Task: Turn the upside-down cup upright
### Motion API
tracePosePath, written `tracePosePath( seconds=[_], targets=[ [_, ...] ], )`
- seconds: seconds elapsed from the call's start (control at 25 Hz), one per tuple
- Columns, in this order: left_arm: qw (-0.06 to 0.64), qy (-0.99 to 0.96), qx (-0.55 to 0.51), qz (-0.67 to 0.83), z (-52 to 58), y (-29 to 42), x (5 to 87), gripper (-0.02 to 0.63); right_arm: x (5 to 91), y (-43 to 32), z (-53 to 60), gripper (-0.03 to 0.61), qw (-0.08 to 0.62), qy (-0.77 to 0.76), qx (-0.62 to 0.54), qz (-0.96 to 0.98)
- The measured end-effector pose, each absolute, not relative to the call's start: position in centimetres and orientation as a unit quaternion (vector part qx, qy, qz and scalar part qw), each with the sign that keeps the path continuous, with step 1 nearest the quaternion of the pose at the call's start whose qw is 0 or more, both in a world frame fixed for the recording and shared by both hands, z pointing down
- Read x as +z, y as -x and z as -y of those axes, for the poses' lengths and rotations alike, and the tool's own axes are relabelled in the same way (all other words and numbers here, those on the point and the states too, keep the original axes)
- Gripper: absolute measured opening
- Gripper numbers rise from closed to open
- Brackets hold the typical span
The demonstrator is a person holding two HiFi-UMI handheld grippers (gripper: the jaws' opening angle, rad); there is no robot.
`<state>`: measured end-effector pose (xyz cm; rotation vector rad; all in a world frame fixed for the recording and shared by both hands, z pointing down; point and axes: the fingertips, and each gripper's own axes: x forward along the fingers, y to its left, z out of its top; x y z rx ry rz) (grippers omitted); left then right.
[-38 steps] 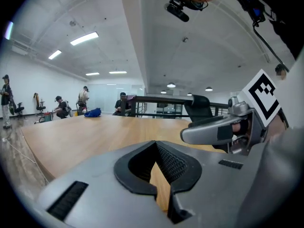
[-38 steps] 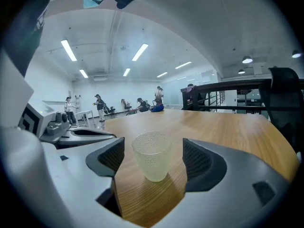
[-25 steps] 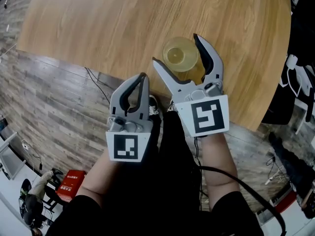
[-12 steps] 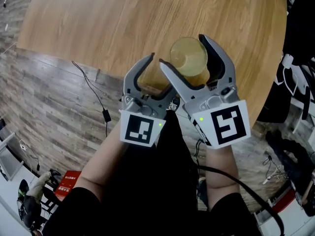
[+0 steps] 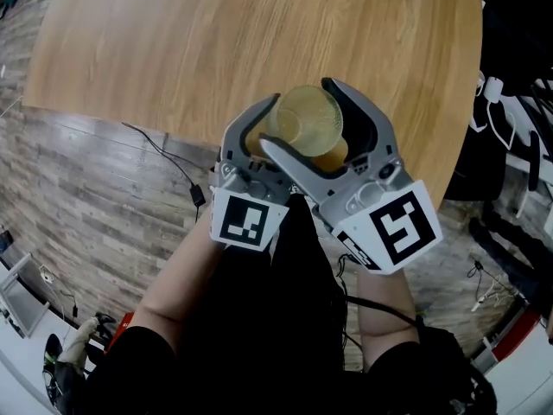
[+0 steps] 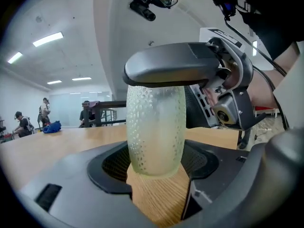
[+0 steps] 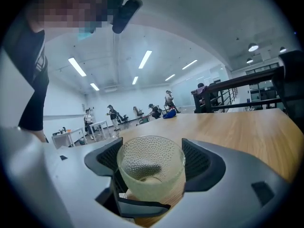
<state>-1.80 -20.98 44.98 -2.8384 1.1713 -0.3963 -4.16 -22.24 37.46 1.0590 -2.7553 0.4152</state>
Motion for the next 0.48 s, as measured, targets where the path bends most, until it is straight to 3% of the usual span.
tracePosePath(
  seconds=[0.48],
  targets=[
    [0.041,0.917,-0.132,-0.375,21.0,2.0,43.9,0.321,35.6,0.9,23.8,0.365,0.013,-0.439,0.118,0.890]
  ],
)
